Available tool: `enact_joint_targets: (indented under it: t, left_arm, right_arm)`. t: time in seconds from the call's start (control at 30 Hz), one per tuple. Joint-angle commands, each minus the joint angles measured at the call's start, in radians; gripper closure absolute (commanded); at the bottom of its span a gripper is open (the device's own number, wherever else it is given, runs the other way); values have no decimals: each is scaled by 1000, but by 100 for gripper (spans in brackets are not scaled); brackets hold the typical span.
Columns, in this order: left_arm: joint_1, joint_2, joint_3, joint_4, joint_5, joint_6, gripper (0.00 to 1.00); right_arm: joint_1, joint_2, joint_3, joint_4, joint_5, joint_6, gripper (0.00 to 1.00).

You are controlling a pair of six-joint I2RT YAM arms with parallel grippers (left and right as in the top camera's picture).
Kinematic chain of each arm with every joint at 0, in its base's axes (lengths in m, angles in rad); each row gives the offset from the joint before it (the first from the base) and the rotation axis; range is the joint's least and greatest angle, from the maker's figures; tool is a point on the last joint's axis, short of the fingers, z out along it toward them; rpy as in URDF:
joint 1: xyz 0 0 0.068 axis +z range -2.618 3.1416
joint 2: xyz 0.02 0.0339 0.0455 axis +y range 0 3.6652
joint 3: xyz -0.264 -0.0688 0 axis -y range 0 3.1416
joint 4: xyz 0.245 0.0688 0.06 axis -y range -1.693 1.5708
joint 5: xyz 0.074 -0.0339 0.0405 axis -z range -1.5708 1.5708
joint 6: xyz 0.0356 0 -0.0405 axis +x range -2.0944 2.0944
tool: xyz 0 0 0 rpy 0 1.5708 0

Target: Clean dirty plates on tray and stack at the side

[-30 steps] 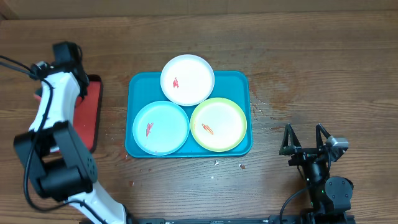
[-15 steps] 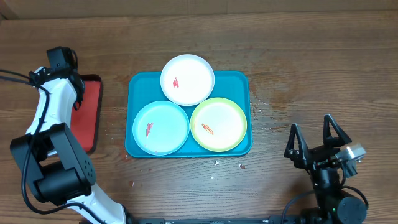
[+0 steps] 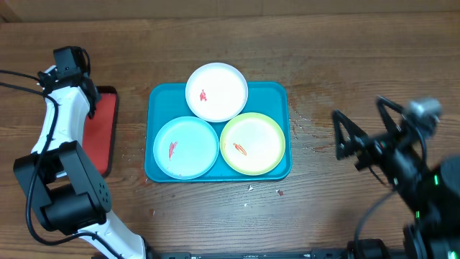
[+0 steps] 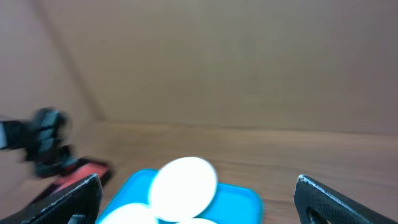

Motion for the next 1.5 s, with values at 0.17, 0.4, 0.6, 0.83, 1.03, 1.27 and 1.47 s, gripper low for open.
enact_joint_targets:
  t: [0.17,0.4,0.6,0.83,1.03,1.27,1.47]
  left_arm:
    - [3,-132,81,-50,36,59,96]
    - [3,4,59,-25,7,108,96]
    - [3,-64,59,-42,-13,26,96]
    - [2,-18,55,13,3,81,96]
    - [4,-137,105,-29,18,80,96]
    - [3,-228,105,-89,340,116,96]
    - [3,-246,105,-154,618,225,96]
  right_arm:
    - [5,260,125,-14,-241,130,0]
    - [20,527,395,-381,-223,110,0]
    - [166,624,411,-397,-131,107,4]
    - [373,710,410,-259,-82,107,4]
    - [472,845,409,-166,-60,108,4]
    - [576,1033,410,-77,85,123,33]
    - [606,1121,411,-76,153,249,54]
